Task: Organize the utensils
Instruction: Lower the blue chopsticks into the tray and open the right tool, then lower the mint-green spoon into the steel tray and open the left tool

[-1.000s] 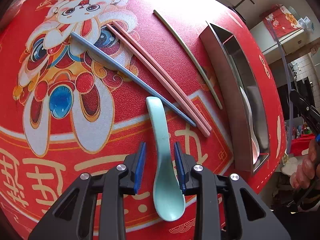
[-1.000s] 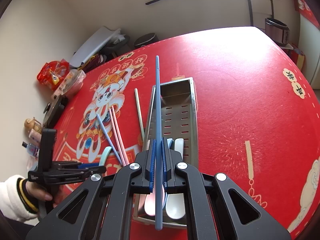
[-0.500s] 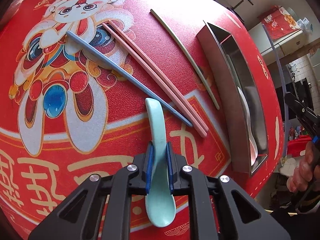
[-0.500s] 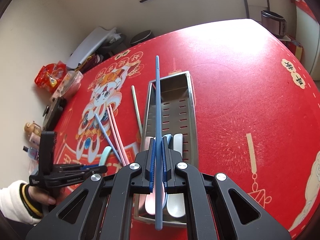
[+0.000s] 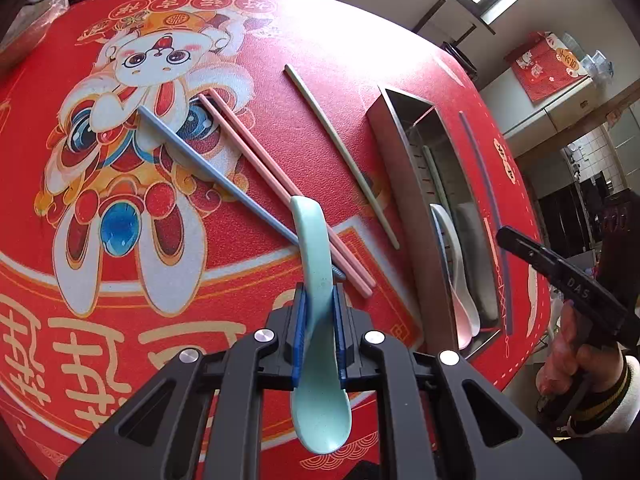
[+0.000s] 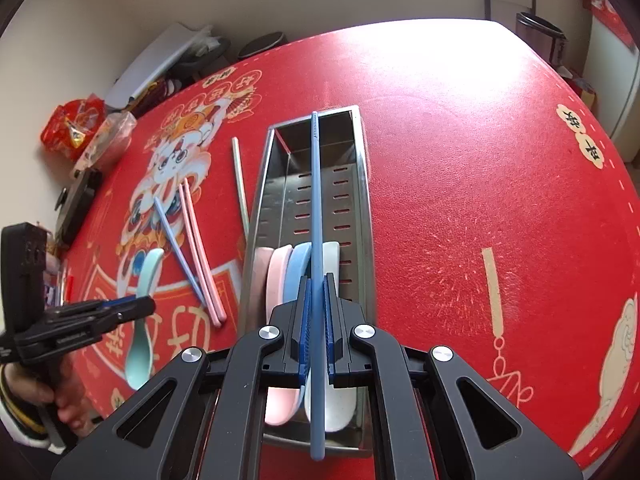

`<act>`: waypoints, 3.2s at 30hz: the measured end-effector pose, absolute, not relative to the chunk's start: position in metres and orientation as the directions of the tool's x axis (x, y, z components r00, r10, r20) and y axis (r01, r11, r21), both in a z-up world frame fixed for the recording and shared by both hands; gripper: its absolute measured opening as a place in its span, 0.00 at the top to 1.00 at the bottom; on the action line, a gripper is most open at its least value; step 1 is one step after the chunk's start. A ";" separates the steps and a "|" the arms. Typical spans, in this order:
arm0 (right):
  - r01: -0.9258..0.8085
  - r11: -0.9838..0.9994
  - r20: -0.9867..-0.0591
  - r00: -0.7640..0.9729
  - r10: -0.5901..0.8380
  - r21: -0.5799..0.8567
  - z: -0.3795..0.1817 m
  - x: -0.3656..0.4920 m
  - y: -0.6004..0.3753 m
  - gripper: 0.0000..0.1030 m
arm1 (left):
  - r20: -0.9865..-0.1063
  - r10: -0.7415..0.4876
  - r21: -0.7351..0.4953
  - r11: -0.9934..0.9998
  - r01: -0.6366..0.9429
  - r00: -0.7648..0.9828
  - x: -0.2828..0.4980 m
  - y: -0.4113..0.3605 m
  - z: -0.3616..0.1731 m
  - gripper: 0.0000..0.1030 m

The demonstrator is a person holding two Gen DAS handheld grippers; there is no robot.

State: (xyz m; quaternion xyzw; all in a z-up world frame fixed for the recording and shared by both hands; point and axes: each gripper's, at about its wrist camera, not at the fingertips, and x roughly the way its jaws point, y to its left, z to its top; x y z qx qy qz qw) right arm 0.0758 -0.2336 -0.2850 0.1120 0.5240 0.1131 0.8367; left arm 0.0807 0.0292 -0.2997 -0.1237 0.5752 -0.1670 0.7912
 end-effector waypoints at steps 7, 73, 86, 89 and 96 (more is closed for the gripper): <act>-0.063 0.965 -0.883 0.392 0.258 0.254 -0.298 0.081 -0.229 0.94 | -0.851 -0.423 -0.398 0.906 0.141 0.311 0.080 0.018 -0.285 0.88; -0.141 0.930 -0.803 0.471 0.365 0.340 -0.282 0.076 -0.328 0.15 | -0.858 -0.372 -0.367 0.926 0.085 0.353 0.095 -0.112 -0.289 0.88; -0.146 0.917 -0.800 0.450 0.396 0.372 -0.292 0.078 -0.352 0.15 | -0.901 -0.230 -0.222 0.973 0.063 0.367 0.092 -0.129 -0.302 0.88; -0.146 0.913 -0.796 0.449 0.405 0.381 -0.293 0.079 -0.353 0.15 | -0.907 -0.211 -0.204 0.977 0.058 0.366 0.092 -0.128 -0.302 0.88; -0.144 0.904 -0.783 0.456 0.422 0.403 -0.291 0.077 -0.355 0.15 | -0.907 -0.196 -0.181 0.981 0.077 0.371 0.089 -0.129 -0.296 0.88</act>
